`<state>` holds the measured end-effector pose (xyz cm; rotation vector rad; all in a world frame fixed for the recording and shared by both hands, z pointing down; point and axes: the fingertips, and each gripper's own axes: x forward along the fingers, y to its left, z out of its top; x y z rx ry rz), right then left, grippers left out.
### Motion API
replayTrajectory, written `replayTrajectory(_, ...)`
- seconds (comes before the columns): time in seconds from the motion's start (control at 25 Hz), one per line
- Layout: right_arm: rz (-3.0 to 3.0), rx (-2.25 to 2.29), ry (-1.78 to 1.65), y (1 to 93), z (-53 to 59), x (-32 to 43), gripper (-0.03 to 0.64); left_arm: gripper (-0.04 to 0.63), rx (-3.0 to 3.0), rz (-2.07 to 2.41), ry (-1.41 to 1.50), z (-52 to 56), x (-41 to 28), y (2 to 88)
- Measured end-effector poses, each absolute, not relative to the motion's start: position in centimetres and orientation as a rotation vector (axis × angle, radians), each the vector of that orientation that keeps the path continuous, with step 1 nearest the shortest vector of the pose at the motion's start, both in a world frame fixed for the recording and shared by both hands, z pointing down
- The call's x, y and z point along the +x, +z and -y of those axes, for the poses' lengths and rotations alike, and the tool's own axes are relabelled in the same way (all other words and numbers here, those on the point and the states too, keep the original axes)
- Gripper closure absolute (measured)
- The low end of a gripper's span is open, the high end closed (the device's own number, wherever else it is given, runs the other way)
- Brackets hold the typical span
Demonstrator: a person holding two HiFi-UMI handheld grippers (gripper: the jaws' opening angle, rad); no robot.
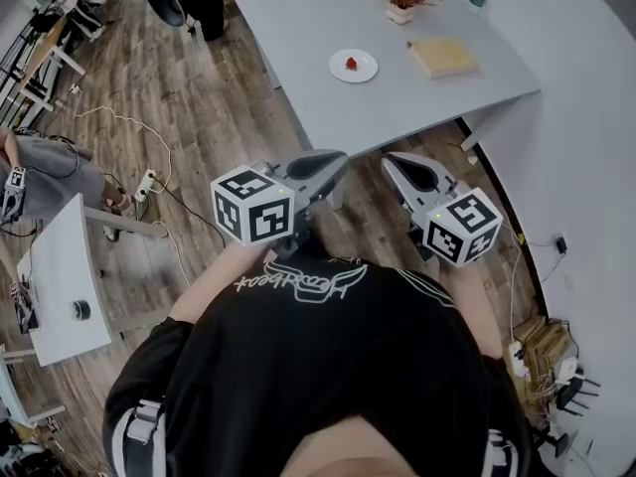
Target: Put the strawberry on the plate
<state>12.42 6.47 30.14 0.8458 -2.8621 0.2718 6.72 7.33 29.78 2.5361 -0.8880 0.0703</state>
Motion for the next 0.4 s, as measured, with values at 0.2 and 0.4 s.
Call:
replayTrajectory(0.2,2.854,0.838,0.266,30.39,-5.88,11.98,0.609,0.589,2.531,0.891,0.074,-6.84,6.27,30.07)
replayTrajectory(0.4,2.853,0.836,0.263,30.34,-5.42,11.68,0.609,0.589,2.52,0.893,0.079,-6.27,5.98,30.3)
